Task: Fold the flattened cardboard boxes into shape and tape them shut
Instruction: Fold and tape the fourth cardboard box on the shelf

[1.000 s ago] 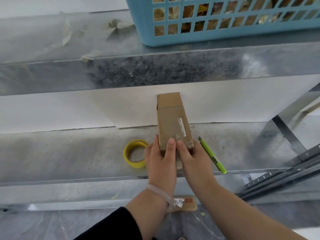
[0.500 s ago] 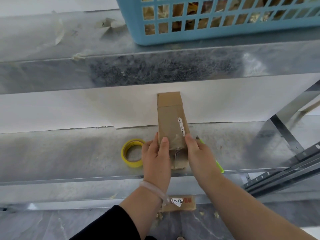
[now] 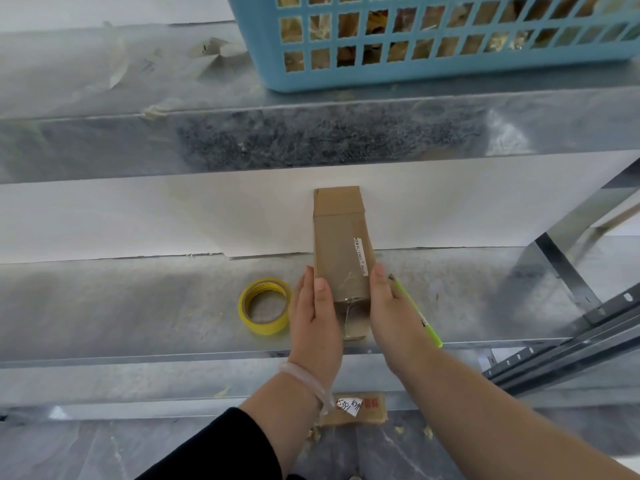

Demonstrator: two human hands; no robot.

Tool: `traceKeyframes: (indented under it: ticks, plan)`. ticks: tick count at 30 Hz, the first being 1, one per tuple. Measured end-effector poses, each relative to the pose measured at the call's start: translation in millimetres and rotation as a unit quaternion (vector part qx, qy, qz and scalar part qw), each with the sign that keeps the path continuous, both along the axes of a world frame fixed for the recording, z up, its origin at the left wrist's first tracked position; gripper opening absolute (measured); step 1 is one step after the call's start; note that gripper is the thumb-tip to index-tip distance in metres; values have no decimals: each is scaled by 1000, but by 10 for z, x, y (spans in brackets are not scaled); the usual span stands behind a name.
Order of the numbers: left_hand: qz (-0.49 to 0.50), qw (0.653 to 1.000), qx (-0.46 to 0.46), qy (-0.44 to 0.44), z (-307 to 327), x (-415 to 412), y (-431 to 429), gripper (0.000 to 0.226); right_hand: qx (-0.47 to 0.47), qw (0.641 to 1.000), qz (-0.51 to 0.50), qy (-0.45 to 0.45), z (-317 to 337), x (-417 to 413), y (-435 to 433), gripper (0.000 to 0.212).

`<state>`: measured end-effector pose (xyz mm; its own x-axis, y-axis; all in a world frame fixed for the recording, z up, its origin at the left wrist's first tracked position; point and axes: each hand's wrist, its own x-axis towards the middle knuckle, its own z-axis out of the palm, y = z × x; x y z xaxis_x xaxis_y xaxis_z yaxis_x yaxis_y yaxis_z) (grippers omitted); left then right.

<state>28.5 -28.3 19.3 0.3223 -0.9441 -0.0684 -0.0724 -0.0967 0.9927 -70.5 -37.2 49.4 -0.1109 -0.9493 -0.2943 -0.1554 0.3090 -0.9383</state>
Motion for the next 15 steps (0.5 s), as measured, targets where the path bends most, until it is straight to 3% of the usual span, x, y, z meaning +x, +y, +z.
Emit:
traceKeyframes:
  ticks: [3,7,10,15]
  plan:
    - [-42,995,19,84,12,35,46,51,10,995,23,-99,-196,-5,43,51]
    - [-97,992,-23,71,48,90,56,52,-82,982,116,-125,-254,-46,59,69]
    - [-118,990,-71,-31,17,157,41,62,-134,979,104,-114,-227,-21,87,57]
    - [-106,969,-103,-200,-126,265,-34,80,-178,979,89,33,-302,-31,27,57]
